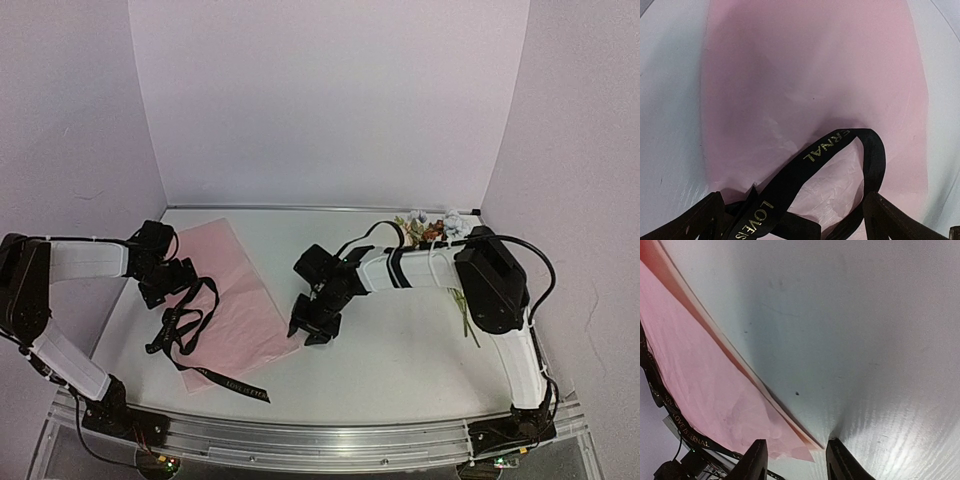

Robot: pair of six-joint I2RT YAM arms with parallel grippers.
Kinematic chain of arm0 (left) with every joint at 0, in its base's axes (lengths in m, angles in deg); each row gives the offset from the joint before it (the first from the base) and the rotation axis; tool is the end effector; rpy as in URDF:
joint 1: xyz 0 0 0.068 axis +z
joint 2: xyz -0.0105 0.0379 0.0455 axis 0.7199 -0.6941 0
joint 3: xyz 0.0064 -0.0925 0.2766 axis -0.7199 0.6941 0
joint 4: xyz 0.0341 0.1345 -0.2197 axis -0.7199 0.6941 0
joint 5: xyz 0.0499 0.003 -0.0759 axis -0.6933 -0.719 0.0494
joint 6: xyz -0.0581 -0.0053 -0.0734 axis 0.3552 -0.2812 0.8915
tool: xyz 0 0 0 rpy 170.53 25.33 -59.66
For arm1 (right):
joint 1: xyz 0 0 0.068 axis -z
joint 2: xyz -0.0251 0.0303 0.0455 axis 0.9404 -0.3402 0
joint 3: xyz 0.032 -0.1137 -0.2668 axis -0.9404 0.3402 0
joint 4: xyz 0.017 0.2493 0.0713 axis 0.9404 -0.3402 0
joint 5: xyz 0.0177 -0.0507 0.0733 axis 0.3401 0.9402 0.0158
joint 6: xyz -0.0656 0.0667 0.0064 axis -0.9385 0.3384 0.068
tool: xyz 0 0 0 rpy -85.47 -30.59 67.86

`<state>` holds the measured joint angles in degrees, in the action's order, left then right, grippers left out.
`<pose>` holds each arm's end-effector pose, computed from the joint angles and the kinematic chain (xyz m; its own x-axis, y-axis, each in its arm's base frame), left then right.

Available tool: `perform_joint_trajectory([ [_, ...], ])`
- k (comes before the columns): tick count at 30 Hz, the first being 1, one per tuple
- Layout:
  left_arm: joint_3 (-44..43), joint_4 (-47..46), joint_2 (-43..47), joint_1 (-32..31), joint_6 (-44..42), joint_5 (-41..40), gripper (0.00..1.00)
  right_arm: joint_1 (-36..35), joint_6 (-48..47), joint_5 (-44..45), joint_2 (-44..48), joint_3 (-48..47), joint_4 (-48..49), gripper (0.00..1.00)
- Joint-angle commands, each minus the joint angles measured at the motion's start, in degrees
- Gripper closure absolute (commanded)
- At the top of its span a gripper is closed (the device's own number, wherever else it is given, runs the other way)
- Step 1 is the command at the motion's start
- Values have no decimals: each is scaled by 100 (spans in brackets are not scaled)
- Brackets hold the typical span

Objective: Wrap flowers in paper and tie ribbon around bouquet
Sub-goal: Move the folded wrapping paper to the center of the board.

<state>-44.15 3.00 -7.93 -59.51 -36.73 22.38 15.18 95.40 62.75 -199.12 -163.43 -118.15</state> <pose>0.2969 -0.0644 0.1534 -0.7650 -0.4809 -0.4283 -0.3954 0.8757 -0.2770 0.2619 0.4316 0.1169 -0.9900 0.0454 0.1339 0.1134 0.8206 0.5601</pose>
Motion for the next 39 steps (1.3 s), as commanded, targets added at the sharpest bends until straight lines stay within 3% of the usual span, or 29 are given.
perform_joint_trajectory([
  [1, -48, -156, -105, 37, -51, 26, 0, 1, -86, 159, 276, 219, -216, 56],
  [20, 65, -401, -562, 71, 75, 170, 0, -11, 921, -338, 25, 174, 550, 63],
  [39, 187, -454, -570, 112, 89, 178, 0, -12, 681, -91, 271, 780, 610, 61],
])
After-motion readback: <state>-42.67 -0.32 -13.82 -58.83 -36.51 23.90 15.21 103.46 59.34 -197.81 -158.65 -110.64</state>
